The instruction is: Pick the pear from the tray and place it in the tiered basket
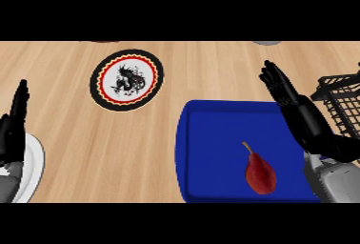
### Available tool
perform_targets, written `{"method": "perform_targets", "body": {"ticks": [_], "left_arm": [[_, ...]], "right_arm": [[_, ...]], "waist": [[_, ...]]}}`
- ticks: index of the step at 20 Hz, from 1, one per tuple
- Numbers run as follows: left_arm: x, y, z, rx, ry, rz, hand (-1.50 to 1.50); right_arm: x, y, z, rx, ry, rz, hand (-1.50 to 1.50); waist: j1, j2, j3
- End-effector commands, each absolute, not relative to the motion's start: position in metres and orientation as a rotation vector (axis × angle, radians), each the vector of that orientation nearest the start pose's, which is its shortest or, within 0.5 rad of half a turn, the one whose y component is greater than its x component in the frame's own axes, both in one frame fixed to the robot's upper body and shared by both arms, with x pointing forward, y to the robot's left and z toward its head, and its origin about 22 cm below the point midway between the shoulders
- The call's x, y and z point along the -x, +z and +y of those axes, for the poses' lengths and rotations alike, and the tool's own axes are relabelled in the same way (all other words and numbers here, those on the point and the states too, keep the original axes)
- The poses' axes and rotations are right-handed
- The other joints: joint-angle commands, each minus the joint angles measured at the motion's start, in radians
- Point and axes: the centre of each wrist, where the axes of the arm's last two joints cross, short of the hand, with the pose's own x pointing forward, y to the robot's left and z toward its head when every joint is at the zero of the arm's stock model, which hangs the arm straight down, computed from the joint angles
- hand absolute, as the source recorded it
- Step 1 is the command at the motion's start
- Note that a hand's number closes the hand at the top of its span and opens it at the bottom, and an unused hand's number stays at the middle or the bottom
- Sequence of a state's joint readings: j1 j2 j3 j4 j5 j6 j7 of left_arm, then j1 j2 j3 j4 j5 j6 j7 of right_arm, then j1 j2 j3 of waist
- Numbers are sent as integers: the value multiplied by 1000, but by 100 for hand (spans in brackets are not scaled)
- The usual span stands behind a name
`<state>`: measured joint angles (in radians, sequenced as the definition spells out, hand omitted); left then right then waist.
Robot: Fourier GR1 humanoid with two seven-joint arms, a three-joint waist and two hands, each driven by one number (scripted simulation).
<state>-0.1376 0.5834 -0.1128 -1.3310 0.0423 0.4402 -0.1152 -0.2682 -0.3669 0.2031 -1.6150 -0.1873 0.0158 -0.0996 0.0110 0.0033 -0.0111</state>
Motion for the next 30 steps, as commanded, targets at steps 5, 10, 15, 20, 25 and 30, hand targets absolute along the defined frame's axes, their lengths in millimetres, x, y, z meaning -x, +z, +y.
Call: {"method": "perform_targets", "body": {"ticks": [5,10,15,20,25,30], "left_arm": [[-231,-41,291,-430,-26,-1370,0],[-212,-57,274,-336,37,-1288,0],[-210,-57,248,-269,4,-1304,0],[-201,-60,251,-275,1,-1289,0],[-213,-50,253,-266,-7,-1308,0],[-211,-49,254,-262,-30,-1312,0]], "right_arm": [[-280,123,-298,330,180,-1981,150],[-252,65,-356,698,-484,-1620,-150],[-192,86,-325,670,-476,-1760,-150],[-152,100,-319,640,-154,-1527,-150],[-138,119,-310,660,211,-1286,-150],[-130,152,-292,823,411,-1112,-150]], "waist": [[-54,-11,8],[-100,-14,12],[-43,-11,10],[-47,-11,7],[-31,-4,4],[-6,0,3]]}}
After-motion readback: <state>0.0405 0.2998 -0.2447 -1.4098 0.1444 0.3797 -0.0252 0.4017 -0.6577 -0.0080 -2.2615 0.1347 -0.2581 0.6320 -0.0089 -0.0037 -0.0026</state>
